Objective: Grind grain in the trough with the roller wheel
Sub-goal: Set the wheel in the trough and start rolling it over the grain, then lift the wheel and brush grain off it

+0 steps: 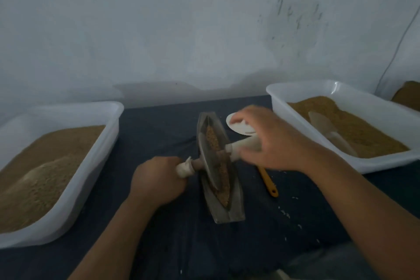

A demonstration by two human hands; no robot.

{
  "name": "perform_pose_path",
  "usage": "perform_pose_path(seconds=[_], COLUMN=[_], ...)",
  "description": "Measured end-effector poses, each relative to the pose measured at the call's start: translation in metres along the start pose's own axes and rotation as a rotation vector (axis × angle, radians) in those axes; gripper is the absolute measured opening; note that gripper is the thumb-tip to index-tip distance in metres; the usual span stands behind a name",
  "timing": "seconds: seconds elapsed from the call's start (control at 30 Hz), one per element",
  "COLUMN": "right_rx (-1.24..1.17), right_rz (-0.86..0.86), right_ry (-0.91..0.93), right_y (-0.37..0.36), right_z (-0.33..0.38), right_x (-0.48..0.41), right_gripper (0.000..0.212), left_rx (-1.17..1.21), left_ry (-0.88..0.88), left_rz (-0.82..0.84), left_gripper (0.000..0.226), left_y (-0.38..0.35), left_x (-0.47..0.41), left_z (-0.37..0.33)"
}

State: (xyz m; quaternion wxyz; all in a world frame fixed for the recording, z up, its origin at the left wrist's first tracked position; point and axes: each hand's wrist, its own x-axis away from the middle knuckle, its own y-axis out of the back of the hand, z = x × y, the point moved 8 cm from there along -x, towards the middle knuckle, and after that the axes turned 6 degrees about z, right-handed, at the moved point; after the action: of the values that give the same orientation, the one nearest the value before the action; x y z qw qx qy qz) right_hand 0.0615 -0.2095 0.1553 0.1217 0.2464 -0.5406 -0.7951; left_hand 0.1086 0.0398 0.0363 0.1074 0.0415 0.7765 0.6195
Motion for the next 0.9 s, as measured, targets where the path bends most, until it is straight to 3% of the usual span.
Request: perform_pose_path(seconds=[0.07,0.13,0.17,0.23,0.3,0.33,0.4,0.5,0.6,0.67,0.73,0.8,0.9], right_rx=[-0.164,-0.337,-0.391,-0.288,0.025,0.162,0.270,0.243,-0.032,-0.301,-0.540,-0.495,-0.207], right_rz=[-0.458,-0.783,-0.766,-0.395,0.022,0.146,0.231,0.286,0.141,-0.044,-0.120,-0.184,-0.421], right_ry=[0.017,-0.164,-0.324,-0.599,-0.589,-0.529,-0.479,-0.479,-0.507,-0.520,-0.485,-0.417,-0.351], right_y=[0.039,0.048,0.036,-0.013,-0.060,-0.078,-0.093,-0.098,-0.081,-0.064,-0.057,-0.048,-0.025], right_z=[-0.011,-0.046,-0.066,-0.094,-0.096,-0.089,-0.080,-0.083,-0.095,-0.105,-0.109,-0.103,-0.096], right_x=[0.023,0.055,0.062,0.061,0.056,0.052,0.045,0.042,0.044,0.043,0.039,0.031,0.019], right_gripper=[0.007,0.023,0.025,0.020,0.027,0.033,0.041,0.046,0.020,0.029,0.036,0.025,0.011], left_rx=[0.051,0.089,0.114,0.186,0.279,0.320,0.366,0.378,0.430,0.479,0.502,0.492,0.454], left_ry=[0.010,0.018,0.021,0.025,0.034,0.045,0.065,0.068,0.048,0.039,0.025,0.008,-0.005], left_rz=[-0.057,-0.097,-0.111,-0.134,-0.154,-0.159,-0.165,-0.172,-0.157,-0.106,-0.060,-0.042,-0.038], left_gripper=[0.034,0.035,0.035,0.037,0.036,0.034,0.029,0.018,0.015,0.019,0.021,0.023,0.022], left_y=[-0.002,-0.003,-0.003,-0.002,0.000,0.001,0.005,0.010,0.009,0.004,-0.002,-0.006,-0.009], left_x=[0.004,0.006,0.006,0.008,0.010,0.011,0.014,0.016,0.015,0.013,0.012,0.012,0.011], left_z=[0.003,0.004,0.005,0.006,0.006,0.008,0.011,0.012,0.014,0.015,0.014,0.012,0.009])
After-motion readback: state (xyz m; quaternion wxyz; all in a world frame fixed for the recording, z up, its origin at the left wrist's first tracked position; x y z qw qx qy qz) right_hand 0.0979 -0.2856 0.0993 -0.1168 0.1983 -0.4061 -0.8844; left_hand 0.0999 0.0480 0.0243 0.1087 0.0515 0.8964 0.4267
